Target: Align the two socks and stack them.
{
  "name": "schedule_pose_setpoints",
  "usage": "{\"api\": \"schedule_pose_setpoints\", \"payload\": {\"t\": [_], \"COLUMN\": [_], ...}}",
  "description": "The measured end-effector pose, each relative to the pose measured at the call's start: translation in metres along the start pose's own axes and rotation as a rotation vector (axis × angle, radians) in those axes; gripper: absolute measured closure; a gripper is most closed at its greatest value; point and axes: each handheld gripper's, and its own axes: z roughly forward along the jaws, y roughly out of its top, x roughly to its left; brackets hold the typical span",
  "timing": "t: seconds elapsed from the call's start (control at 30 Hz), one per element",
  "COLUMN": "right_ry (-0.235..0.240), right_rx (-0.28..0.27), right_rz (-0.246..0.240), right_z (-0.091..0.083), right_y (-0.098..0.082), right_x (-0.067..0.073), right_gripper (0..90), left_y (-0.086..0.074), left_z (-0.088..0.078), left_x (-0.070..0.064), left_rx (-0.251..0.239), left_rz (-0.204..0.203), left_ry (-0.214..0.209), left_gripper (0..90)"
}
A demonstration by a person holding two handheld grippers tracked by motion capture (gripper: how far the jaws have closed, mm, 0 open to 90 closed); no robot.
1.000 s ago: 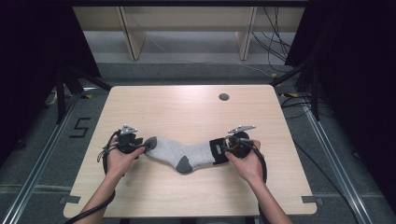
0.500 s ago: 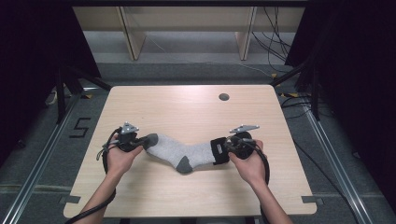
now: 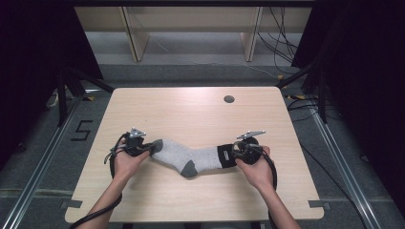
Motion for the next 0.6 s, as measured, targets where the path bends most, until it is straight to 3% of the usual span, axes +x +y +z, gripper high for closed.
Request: {"api": "schedule_pose_setpoints", "payload": {"t": [0.03,0.07,0.1,0.13,0.17,0.23,0.27,0.33,0.37,0.4,0.43,0.47,0.5,0.6], "right_ry": [-0.001,-0.004,-0.002,-0.006,-0.004,-0.04,-0.053,-0.057,-0.051,-0.051,-0.051,-0.056,-0.054,-0.05], "right_rx": [-0.006,-0.005,-0.002,-0.01,-0.035,-0.079,-0.083,-0.076,-0.065,-0.056,-0.052,-0.041,-0.024,-0.023], "right_rz": [0.006,0.001,0.0,-0.002,-0.006,-0.008,-0.034,-0.058,-0.074,-0.12,-0.139,-0.141,-0.134,-0.131], "right_z": [0.001,0.001,0.0,-0.002,-0.004,-0.01,-0.012,-0.011,-0.009,-0.006,-0.003,0.0,0.003,0.01], "right_y": [0.0,0.0,0.0,0.001,0.001,0.003,0.004,0.006,0.006,0.007,0.007,0.007,0.006,0.005], "right_x": [-0.001,-0.001,-0.001,-0.002,-0.003,0.0,0.002,0.006,0.007,0.007,0.007,0.008,0.008,0.001], "right_gripper": [75.5,71.1,66.0,64.0,63.3,66.4,68.0,74.7,77.2,79.7,81.7,82.7,83.7,84.4], "left_y": [0.001,0.002,0.003,0.005,0.006,0.008,0.008,0.008,0.006,0.005,0.003,0.001,0.0,0.001], "left_z": [0.0,-0.004,-0.004,-0.008,-0.012,-0.016,-0.016,-0.012,-0.007,-0.006,-0.002,0.001,0.003,0.003], "left_x": [-0.001,0.0,-0.003,-0.004,-0.007,-0.013,-0.016,-0.018,-0.02,-0.017,-0.017,-0.015,-0.014,-0.012], "left_rx": [-0.007,-0.003,-0.041,-0.054,-0.074,-0.089,-0.061,-0.032,-0.043,-0.005,-0.002,0.024,0.018,0.028], "left_rz": [-0.004,0.025,0.008,0.03,0.053,0.099,0.127,0.137,0.103,0.12,0.102,0.084,0.059,0.041], "left_ry": [0.006,0.035,0.044,0.056,0.074,0.063,0.048,0.023,0.011,0.014,0.013,0.004,-0.003,-0.006], "left_gripper": [76.4,69.3,60.4,57.1,57.7,70.5,74.6,79.9,81.9,83.8,85.1,85.7,86.0,85.9]}}
